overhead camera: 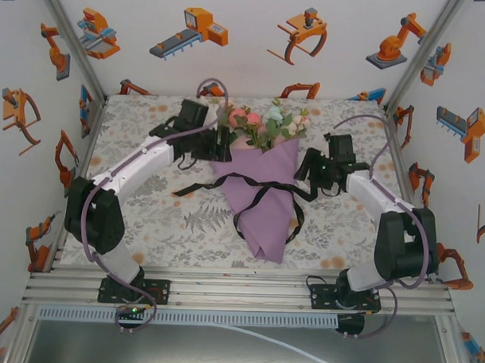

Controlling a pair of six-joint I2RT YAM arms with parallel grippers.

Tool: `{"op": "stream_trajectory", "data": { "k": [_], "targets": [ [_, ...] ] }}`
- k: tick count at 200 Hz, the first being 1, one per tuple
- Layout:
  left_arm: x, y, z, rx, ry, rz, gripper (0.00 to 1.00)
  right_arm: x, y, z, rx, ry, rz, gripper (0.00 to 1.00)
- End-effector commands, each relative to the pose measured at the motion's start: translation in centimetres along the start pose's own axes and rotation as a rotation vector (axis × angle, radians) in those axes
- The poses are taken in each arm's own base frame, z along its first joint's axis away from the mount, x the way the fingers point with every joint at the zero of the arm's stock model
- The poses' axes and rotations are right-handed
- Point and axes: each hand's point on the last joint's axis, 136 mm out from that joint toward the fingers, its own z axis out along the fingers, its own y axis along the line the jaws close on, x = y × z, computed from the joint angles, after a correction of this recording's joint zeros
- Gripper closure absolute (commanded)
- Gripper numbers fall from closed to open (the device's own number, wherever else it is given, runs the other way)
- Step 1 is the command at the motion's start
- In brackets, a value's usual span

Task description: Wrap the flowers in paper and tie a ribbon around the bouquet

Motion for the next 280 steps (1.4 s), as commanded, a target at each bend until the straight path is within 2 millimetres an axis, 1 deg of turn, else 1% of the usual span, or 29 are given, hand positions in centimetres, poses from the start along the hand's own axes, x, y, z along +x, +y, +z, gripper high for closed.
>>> {"op": "stream_trajectory", "data": {
  "k": [1, 15, 23, 35, 51, 55, 64, 72, 86, 97, 105, 122, 137, 146, 162, 181, 196, 209, 225, 253, 280],
  "targets": [
    [2.7, -4.2, -2.8, 0.195, -0.008, 0.029, 0.35, -0.1, 1.5, -1.7, -0.06, -0.011, -0.157, 0.39],
    [4.7, -6.7, -3.8, 0.278, -0.033, 0.034, 0.35, 1.5, 1.4, -2.3, -0.078, -0.004, -0.13, 0.39],
    [6.1, -7.6, -3.8, 0.288, -0.022, 0.037, 0.35, 2.5, 1.5, -2.5, -0.097, 0.0, -0.095, 0.39],
    [8.3, -7.5, -2.9, 0.235, 0.014, 0.035, 0.35, 4.0, 0.4, -2.6, -0.062, 0.013, -0.039, 0.38],
    [11.0, -6.4, -1.7, 0.156, 0.068, 0.046, 0.32, 5.6, -2.1, -2.5, 0.05, 0.035, 0.016, 0.35],
    [11.4, -6.2, -1.4, 0.139, 0.074, 0.052, 0.32, 6.0, -2.4, -2.5, 0.062, 0.043, 0.026, 0.35],
    [12.3, -6.0, -1.1, 0.132, 0.091, 0.061, 0.32, 6.9, -2.5, -2.2, 0.054, 0.074, 0.041, 0.35],
    [12.7, -6.2, -1.0, 0.152, 0.102, 0.066, 0.32, 7.6, -2.3, -1.9, 0.032, 0.104, 0.054, 0.37],
    [13.4, -6.7, -0.7, 0.195, 0.122, 0.068, 0.33, 9.0, -2.4, -1.3, 0.022, 0.158, 0.084, 0.41],
    [14.2, -6.8, -0.2, 0.205, 0.152, 0.064, 0.33, 9.8, -2.7, -0.8, 0.022, 0.182, 0.095, 0.42],
    [14.7, -6.7, 0.2, 0.204, 0.173, 0.057, 0.33, 10.1, -2.9, -0.5, 0.026, 0.189, 0.1, 0.42],
    [15.4, -6.7, 1.1, 0.205, 0.191, 0.049, 0.36, 10.2, -2.9, 0.1, 0.02, 0.183, 0.105, 0.43],
    [15.6, -6.8, 1.9, 0.219, 0.194, 0.029, 0.39, 10.2, -2.6, 0.7, 0.003, 0.179, 0.102, 0.47],
    [15.7, -6.8, 2.4, 0.217, 0.202, 0.017, 0.42, 10.3, -2.9, 1.1, 0.015, 0.185, 0.103, 0.51],
    [15.9, -6.6, 3.1, 0.197, 0.23, 0.002, 0.47, 10.1, -3.3, 1.5, 0.033, 0.176, 0.098, 0.59],
    [15.6, -6.1, 3.8, 0.156, 0.229, -0.007, 0.54, 9.6, -3.2, 1.9, 0.023, 0.155, 0.094, 0.7],
    [15.5, -5.2, 4.2, 0.101, 0.221, -0.004, 0.67, 9.4, -3.2, 2.2, 0.025, 0.151, 0.093, 0.78],
    [15.3, -4.6, 4.4, 0.077, 0.211, -0.002, 0.78, 8.9, -3.2, 2.3, 0.021, 0.134, 0.086, 0.83],
    [14.6, -4.4, 4.7, 0.075, 0.177, -0.012, 1.0, 8.2, -3.0, 2.6, 0.007, 0.103, 0.076, 0.9],
    [12.6, -2.3, 5.0, -0.002, 0.093, -0.058, 1.0, 6.7, -3.3, 3.3, 0.03, 0.046, 0.052, 1.0],
    [10.4, -0.4, 5.2, -0.05, 0.001, -0.116, 1.0, 4.7, -3.2, 4.0, 0.027, -0.026, 0.032, 1.0]
  ]
}}
